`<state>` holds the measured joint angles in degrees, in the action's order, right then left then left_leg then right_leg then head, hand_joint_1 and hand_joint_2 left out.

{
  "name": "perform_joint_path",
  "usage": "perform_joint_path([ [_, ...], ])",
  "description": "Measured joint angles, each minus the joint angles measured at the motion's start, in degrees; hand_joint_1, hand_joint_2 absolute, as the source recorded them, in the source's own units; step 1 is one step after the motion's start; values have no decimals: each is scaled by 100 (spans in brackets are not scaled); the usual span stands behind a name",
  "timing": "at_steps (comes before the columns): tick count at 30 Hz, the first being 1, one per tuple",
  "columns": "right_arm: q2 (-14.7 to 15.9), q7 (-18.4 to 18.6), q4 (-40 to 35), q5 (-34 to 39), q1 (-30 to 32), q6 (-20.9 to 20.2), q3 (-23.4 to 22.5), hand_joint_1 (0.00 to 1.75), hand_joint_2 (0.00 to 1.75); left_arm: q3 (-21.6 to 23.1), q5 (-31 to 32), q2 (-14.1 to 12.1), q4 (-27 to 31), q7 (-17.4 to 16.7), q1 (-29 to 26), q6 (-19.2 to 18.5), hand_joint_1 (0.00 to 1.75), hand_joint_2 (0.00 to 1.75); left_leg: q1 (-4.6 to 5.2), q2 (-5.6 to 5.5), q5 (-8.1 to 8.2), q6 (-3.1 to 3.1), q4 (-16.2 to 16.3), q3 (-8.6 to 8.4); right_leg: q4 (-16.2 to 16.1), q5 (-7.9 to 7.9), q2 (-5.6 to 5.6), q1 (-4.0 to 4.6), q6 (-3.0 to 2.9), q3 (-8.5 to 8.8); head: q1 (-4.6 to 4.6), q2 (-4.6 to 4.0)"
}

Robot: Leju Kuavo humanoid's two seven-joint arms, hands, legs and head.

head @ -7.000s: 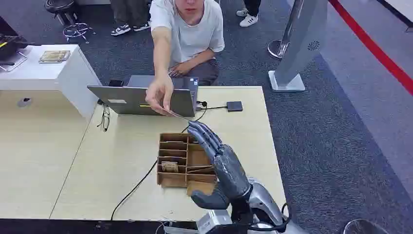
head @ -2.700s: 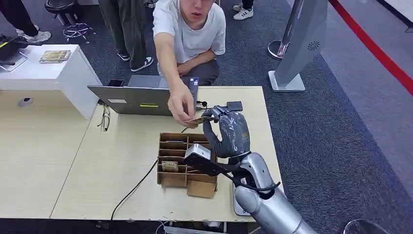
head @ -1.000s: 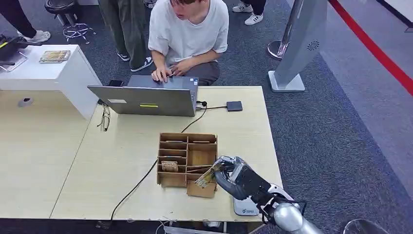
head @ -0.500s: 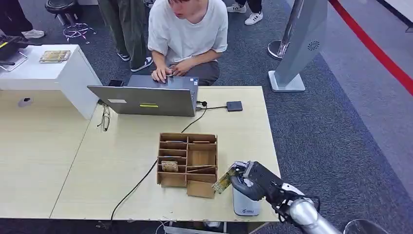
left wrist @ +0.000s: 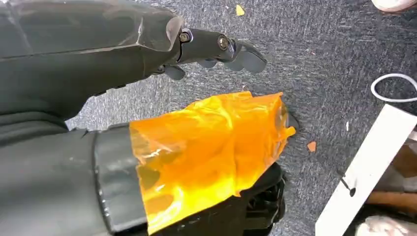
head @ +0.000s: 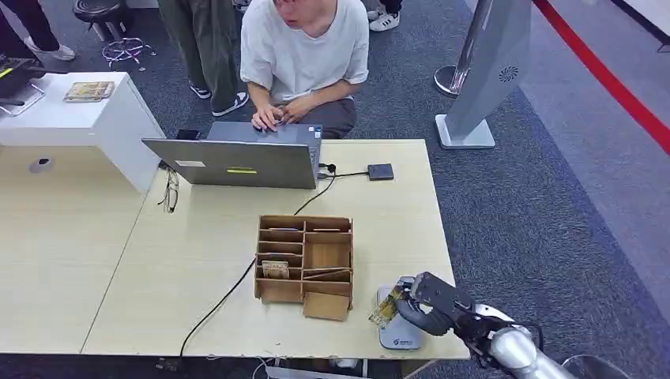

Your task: Pass the card to the sensor for recognition and then transmit it.

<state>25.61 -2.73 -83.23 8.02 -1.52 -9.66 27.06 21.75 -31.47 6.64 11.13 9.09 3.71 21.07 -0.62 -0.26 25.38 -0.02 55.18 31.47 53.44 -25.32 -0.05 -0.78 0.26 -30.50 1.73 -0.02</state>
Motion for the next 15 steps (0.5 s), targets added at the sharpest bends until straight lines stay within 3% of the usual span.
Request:
perform_joint_path([
  [9, 505, 214, -107, -127, 39, -74, -11, 175, 175, -4, -42, 0, 0, 0, -45, -11, 0, 0, 0, 0, 0, 0, 0, -1, 0, 0, 0, 0, 0, 0, -2, 0],
  [15, 671, 391, -190, -518, 49, 57, -4, 175, 175, -13, -77, -2, 0, 0, -50, -42, 0, 0, 0, 0, 0, 0, 0, 0, 0, 0, 0, 0, 0, 1, -2, 0],
])
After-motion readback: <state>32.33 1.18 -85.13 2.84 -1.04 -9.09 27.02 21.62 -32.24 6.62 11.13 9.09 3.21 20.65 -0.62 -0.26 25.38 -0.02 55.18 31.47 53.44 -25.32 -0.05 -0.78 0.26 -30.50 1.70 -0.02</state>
